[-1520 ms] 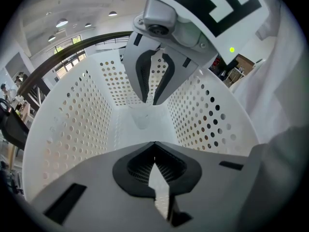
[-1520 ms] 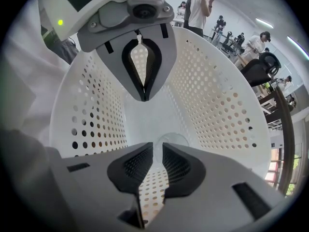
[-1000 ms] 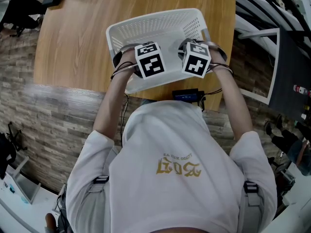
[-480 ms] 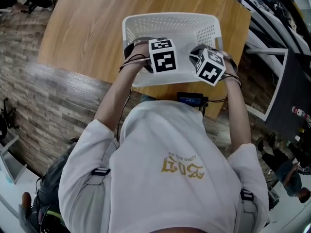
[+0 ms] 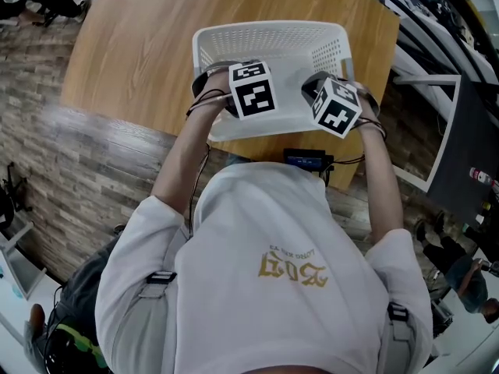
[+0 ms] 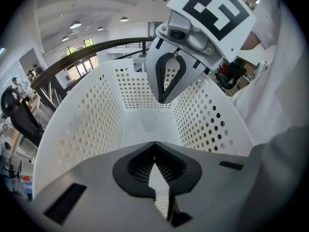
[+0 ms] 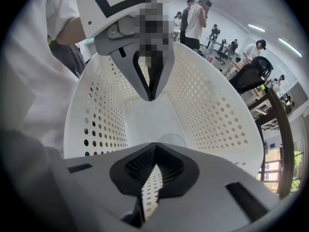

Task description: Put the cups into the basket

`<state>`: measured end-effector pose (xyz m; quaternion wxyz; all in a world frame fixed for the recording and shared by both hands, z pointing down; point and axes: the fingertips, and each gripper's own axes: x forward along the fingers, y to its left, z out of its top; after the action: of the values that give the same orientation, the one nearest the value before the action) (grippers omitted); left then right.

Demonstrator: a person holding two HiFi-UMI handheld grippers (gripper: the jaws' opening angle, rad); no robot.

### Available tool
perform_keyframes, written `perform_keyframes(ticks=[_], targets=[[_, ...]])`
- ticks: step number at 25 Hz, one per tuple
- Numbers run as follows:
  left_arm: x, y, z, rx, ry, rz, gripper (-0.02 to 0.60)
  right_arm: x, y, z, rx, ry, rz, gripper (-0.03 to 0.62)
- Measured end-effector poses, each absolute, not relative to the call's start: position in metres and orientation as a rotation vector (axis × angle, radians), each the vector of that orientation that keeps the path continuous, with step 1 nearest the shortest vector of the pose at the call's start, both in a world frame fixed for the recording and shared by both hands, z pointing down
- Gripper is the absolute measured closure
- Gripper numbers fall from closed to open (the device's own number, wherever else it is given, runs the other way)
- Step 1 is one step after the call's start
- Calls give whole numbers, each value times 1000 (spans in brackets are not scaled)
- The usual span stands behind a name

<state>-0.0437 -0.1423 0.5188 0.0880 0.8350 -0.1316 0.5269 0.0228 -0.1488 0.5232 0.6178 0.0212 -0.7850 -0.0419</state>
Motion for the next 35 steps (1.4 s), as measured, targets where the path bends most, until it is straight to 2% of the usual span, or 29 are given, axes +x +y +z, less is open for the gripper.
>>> perform_keyframes(ticks=[15, 24, 35], targets=[[-40, -140, 496, 2545, -532, 1431, 575, 10, -142, 506, 117, -1901, -71, 583], [-48, -147, 467, 2582, -752, 1233, 575, -2, -142, 485, 224, -2056, 18, 584], [-59, -157, 417, 2646, -1019, 777, 575, -15, -151, 436, 443, -2375, 149, 583]])
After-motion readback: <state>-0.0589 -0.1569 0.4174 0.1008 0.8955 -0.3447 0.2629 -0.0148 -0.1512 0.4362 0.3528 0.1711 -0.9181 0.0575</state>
